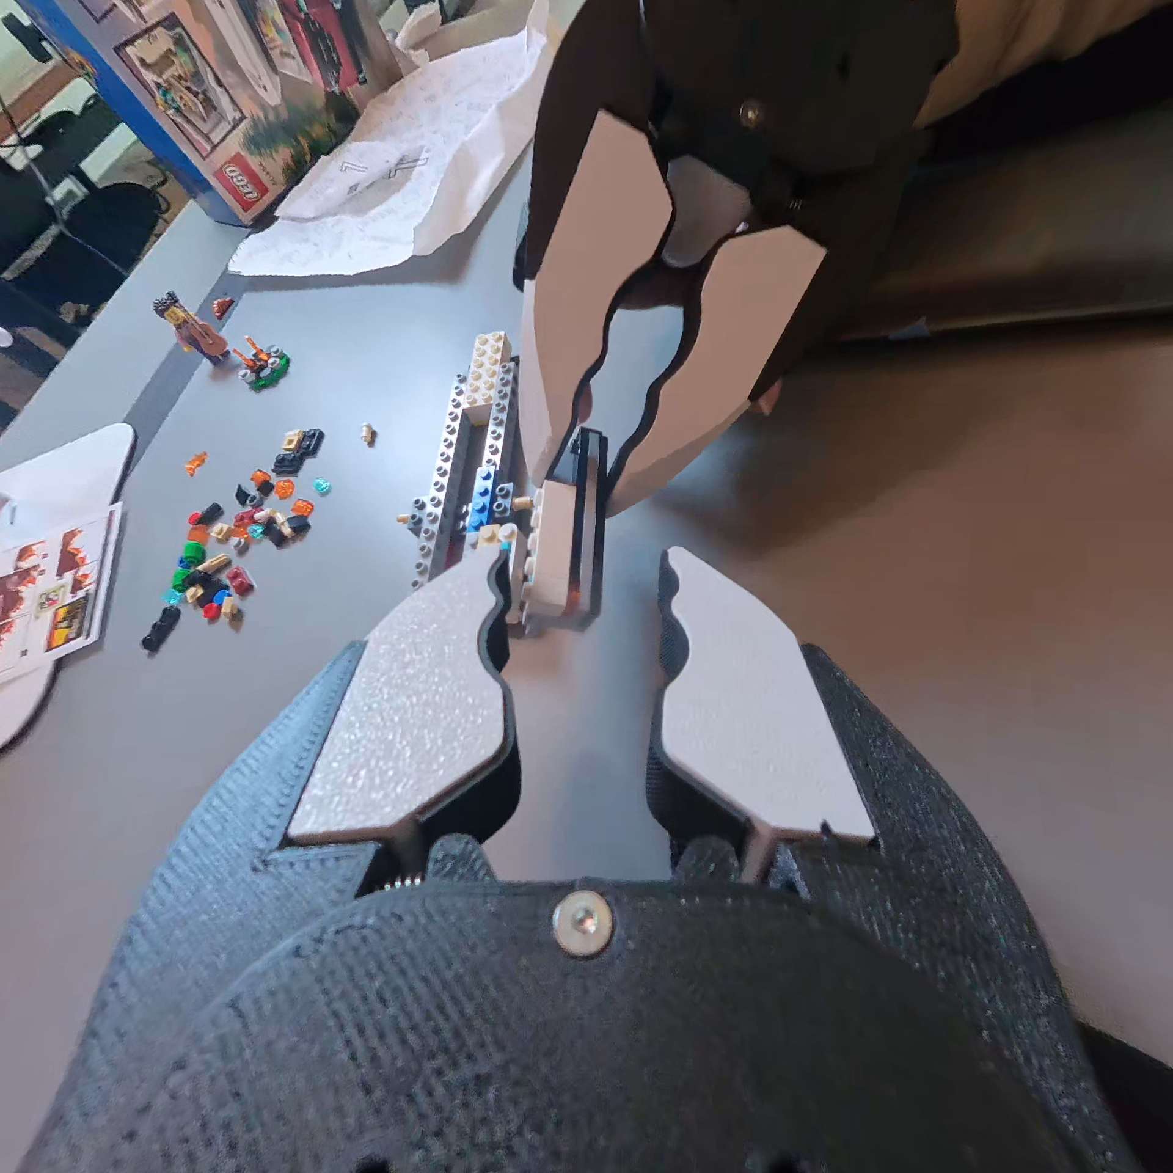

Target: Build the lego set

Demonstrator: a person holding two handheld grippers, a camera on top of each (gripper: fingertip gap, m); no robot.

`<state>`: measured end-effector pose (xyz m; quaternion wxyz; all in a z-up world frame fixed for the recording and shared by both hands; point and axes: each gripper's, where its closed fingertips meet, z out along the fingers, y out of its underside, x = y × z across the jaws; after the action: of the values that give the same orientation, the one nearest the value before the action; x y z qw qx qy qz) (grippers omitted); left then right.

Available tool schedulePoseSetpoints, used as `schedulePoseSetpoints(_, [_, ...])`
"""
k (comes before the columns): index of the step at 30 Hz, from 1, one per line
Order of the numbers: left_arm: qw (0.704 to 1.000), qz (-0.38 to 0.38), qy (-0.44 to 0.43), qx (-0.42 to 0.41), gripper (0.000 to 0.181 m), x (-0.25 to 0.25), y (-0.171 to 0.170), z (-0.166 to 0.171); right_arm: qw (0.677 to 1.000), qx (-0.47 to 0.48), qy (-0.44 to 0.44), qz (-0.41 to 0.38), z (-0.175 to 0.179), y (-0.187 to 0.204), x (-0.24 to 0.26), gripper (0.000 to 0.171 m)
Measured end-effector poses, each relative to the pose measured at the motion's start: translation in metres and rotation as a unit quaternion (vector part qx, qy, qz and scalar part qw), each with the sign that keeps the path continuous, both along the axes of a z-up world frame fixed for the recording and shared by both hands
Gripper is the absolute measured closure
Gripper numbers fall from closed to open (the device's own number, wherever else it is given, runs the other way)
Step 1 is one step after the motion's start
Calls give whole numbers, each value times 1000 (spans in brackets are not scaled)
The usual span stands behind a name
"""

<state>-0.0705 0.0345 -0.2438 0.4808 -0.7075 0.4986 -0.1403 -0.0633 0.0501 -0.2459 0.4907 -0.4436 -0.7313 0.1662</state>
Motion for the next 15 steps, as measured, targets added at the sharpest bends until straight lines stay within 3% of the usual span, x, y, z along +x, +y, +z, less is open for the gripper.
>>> schedulePoseSetpoints(5, [998,-7,56,-2,147,-1,-2,-18,996,72,-41,16,-12,-5,1,154])
schedulePoseSetpoints(15, [996,-24,87,-6,154,0,-8,-28,994,2,-105,24,-30,-14,8,153])
